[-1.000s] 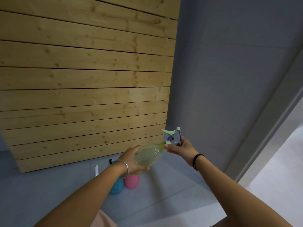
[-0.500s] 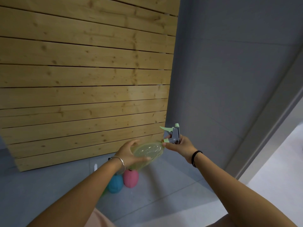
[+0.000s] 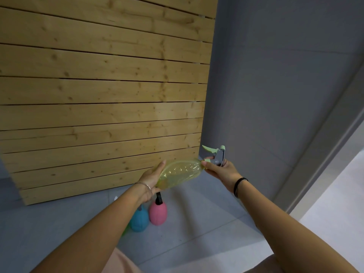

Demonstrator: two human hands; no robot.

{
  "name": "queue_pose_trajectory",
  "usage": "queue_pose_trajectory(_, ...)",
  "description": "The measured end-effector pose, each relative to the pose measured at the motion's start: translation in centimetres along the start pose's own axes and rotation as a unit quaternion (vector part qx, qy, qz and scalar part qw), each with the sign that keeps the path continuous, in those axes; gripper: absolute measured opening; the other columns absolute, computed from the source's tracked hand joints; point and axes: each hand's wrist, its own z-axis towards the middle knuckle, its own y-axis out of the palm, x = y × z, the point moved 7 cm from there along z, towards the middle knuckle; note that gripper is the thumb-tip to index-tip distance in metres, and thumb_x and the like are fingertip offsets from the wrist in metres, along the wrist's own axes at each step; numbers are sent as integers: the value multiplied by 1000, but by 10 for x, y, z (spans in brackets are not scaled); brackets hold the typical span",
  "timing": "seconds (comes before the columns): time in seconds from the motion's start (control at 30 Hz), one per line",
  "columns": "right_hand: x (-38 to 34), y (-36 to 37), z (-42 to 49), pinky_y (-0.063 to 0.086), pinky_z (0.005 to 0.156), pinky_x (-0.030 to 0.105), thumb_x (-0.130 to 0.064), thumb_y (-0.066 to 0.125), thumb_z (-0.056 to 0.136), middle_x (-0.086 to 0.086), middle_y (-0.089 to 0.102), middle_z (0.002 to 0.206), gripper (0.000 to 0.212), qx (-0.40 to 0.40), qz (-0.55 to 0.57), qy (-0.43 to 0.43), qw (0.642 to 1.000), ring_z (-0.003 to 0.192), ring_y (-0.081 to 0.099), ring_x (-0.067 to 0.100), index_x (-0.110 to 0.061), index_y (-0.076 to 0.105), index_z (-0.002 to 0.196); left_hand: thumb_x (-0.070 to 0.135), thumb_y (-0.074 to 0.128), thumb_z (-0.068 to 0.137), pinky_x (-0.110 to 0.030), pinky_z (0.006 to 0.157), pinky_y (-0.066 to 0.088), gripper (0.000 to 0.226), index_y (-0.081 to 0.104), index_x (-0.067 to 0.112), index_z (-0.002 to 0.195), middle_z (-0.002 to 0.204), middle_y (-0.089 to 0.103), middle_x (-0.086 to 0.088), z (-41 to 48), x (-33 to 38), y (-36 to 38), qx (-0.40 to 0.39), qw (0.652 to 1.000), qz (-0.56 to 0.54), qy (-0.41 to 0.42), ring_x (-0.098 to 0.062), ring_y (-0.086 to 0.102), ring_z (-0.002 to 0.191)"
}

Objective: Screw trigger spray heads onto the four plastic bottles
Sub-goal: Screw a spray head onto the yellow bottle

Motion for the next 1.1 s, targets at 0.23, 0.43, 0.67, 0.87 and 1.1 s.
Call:
queue_pose_trajectory(0.23,-5,-5,-2,52,94,31,-7,66,84,16,65,109,22,-6,28,1,1000,99,65,25,0,59,104,27,84,63,-42,93,53,62,58,28,119,112,70,-2,-17,-10,17,-184,973,136,-20,-21,66,105)
queue_pose_trajectory(0.43,-13,18,2,52,95,34,-20,73,79,12,71,102,27,40,30,-23,998,103,66,27,-6,66,101,55,87,37,-34,99,50,96,51,39,125,116,66,12,-17,-14,48,-146,940,301,64,-9,62,108)
queue_pose_trajectory(0.67,-19,41,4,51,91,34,-35,59,89,2,72,96,25,53,-17,-48,997,96,67,18,-14,61,102,52,85,42,-34,100,48,93,47,37,126,119,62,11,-17,-7,52,-112,938,308,111,-8,58,110)
queue_pose_trajectory(0.87,-38,57,6,51,95,33,-25,55,92,4,66,108,23,-77,124,-55,988,104,62,16,-10,62,108,49,84,45,-32,93,53,77,55,40,115,115,66,9,-23,4,50,-141,957,231,106,-10,63,106)
queue_pose_trajectory(1.1,-41,56,4,54,64,18,-33,57,90,4,72,88,30,-2,35,-72,997,82,69,12,-12,50,109,50,82,43,-34,98,49,76,52,42,112,117,64,10,-26,7,54,-131,955,238,122,-10,60,109)
